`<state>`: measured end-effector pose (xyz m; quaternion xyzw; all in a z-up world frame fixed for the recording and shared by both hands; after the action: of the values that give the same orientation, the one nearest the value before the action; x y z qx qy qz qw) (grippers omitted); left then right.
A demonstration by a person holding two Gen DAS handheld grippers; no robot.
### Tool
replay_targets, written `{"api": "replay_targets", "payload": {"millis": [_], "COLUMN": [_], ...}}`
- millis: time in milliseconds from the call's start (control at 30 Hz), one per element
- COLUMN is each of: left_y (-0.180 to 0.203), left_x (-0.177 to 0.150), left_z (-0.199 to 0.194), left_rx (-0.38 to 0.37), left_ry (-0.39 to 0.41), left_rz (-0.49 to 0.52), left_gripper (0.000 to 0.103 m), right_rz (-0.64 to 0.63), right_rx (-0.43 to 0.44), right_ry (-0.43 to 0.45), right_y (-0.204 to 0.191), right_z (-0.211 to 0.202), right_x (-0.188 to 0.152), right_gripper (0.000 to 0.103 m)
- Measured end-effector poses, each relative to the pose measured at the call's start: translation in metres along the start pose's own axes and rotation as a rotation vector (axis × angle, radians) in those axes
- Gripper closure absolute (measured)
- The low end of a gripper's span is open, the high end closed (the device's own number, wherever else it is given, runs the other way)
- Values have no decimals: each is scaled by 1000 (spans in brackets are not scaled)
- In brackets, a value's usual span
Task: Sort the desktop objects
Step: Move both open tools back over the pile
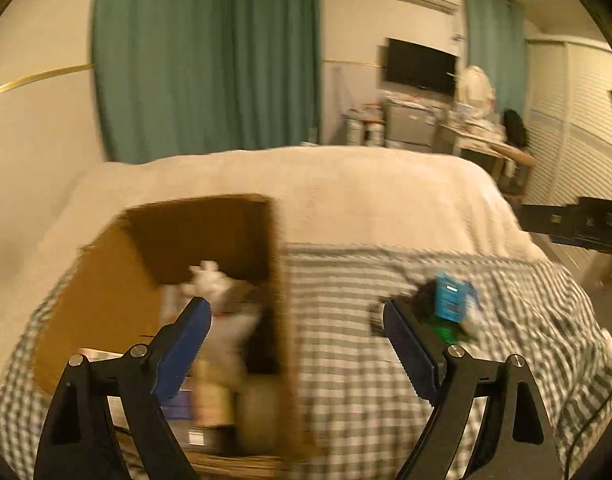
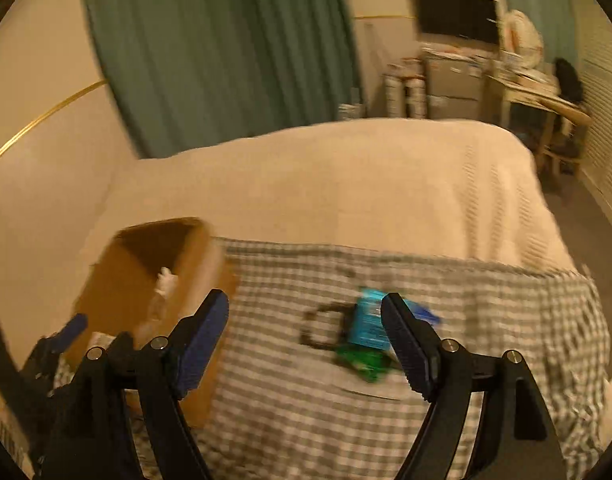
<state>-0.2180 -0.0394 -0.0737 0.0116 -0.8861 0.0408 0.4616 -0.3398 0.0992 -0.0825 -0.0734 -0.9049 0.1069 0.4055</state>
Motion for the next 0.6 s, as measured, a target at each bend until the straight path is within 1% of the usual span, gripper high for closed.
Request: {"api": "replay_targets", "payload": {"millis": [67,133,167,200,233,267,333,367,400,433,500,533,600], "left_y": [26,48,57,63,72,80,93,97,102,105,113,120,130], "left_x": [-11,-24,-29,-32,-35,-38,-44,-46,-47,-48,-51,-52,-55], "left_z": [9,23,30,34,38,41,49,51,53,55,58,58,66], "left_rx": [-41,-102,-114,-73,-28,-1,59,79,81,72,-38,-90,-119], "left_ry": [-29,-73,-93,-79,-54,-45,-25,-10,-5,-9,-31,-25,-19], "left_rz": [14,10,9,37,92,133,217,239,259,273,249,233,266], "left_gripper": [12,12,12,11,10,4,2,1,1,1,1,1,1], "right_rz": [33,52,59,65,68,69,75,83,91,103,109,116,138], "right_rx": [-30,-59,-74,-88,-100,-108,-121,-126,-128,-125,-129,-132,-116], "right_ry": [-14,-31,-45,-58,-73,-86,-112,-126,-139,-159,-183,-191,-194], "right_y": [26,47,59,70,80,87,101,107,111,116,126,130,134], "right_z": [2,7,10,15,19,24,32,37,43,51,60,66,71], "right_x": [-7,-15,-20,-26,-32,-36,-48,-57,-63,-70,-79,-84,-89], "right_gripper": [25,25,25,25,25,25,25,25,25,25,25,25,25]}}
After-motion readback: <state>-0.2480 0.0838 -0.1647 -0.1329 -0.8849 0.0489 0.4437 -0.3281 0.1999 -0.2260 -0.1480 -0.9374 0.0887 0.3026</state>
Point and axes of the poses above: each gripper's, at about its wrist camera, not at the fingertips, and z roughly the way its jaws point, y to its right, x to its top, the point moved 8 cm from there along z, roughly the way its jaws point, and after that the axes turned 5 degrees about x, right-handed, at the moved point
